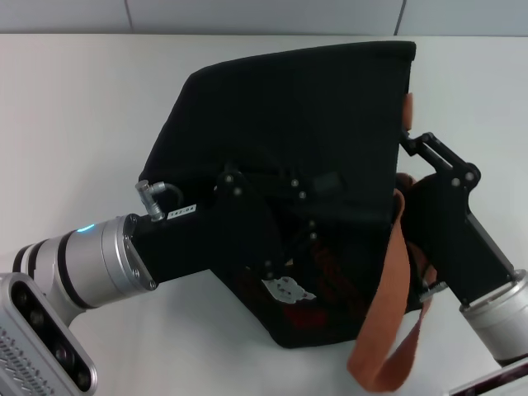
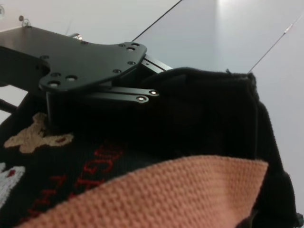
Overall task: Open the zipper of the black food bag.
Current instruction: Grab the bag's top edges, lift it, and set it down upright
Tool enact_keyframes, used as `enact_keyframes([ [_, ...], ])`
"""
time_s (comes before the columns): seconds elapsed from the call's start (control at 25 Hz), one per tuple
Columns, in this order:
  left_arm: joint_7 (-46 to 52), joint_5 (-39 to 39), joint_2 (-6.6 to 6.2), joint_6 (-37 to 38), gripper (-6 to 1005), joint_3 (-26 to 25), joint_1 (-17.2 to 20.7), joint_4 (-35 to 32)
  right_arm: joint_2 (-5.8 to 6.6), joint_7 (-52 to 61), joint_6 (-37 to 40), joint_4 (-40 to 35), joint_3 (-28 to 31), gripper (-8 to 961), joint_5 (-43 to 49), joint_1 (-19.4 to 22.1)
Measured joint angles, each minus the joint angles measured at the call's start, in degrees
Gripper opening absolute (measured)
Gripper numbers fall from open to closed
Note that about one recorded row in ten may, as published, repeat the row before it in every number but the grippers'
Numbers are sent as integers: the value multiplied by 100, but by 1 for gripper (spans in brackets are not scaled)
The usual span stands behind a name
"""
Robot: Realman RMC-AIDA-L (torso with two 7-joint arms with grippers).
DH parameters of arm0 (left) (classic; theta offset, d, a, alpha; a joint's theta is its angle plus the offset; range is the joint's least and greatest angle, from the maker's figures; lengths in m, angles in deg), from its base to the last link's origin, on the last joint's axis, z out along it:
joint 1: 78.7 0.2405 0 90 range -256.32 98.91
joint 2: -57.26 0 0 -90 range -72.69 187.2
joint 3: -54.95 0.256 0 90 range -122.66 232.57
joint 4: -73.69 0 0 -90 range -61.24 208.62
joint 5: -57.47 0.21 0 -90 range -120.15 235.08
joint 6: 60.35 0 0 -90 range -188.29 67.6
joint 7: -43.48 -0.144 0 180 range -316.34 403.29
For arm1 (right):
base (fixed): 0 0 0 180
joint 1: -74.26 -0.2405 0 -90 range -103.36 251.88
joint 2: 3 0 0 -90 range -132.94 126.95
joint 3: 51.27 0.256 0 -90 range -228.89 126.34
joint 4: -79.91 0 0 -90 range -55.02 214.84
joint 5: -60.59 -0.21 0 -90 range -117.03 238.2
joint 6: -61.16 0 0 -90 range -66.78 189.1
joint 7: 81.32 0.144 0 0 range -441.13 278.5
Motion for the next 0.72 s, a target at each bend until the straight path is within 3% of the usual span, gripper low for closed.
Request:
enact_keyframes([
  [0.24, 0, -1, 0, 0, 105, 0, -2, 3, 0, -4, -96, 6, 84, 450, -6, -109],
  [0.36, 1, 1, 1, 0, 105, 1, -2, 5, 0, -37, -212, 7, 148, 331, -6, -171],
  [0.72, 1, 44, 5, 27, 105, 5, 7, 13, 2, -83, -286, 16, 165, 168, -28, -196],
])
